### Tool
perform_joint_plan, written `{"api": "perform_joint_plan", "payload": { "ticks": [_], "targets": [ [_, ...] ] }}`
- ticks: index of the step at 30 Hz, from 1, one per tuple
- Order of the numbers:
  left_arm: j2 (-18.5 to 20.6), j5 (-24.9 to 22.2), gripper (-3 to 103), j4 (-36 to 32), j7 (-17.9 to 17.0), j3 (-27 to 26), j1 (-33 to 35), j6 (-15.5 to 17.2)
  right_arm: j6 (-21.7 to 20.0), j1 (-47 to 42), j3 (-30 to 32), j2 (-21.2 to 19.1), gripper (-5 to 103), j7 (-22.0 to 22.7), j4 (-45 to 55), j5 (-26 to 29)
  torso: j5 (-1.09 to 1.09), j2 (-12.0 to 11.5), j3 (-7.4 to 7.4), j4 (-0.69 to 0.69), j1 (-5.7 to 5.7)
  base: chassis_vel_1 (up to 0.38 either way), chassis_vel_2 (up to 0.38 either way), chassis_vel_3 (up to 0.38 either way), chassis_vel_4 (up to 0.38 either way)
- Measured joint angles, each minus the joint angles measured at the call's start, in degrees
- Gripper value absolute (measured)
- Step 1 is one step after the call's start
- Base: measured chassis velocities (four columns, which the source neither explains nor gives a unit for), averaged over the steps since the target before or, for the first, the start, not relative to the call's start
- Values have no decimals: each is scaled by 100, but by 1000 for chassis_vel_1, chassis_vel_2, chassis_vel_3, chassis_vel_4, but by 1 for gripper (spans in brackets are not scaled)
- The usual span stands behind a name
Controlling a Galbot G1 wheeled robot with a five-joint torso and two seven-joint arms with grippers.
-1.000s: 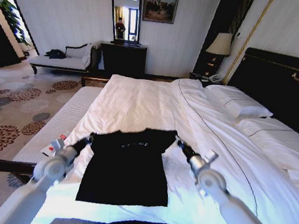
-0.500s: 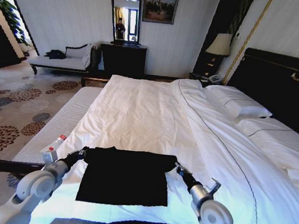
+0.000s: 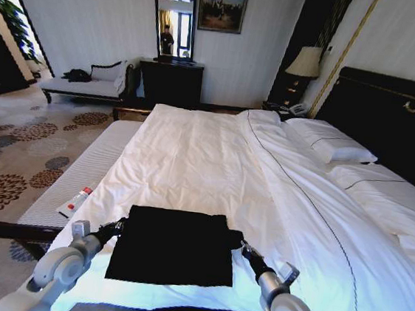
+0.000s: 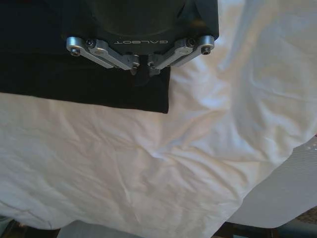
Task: Fold the clothes on the bed.
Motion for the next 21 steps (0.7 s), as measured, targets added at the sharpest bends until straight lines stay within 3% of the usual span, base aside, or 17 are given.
{"api": "perform_joint_plan", "payload": {
  "ticks": [5,15,21],
  "targets": [
    [29,39,2,18,-22,-72,-14,53,-56,-87,-152,46,0,121,-36,-100,0,0,0,0,0,0,0,0,0],
    [208,-499,2,-430,-163,-420,-227,227,-59,-258,-152,58,0,160,170,-149,1,0,0,-1,0,0,0,0,0],
    [80,-63,2,-291,-82,-287,-72,194,-50,-396,-144,112,0,160,184,-255,-1,0,0,0,0,0,0,0,0]
  ]
}}
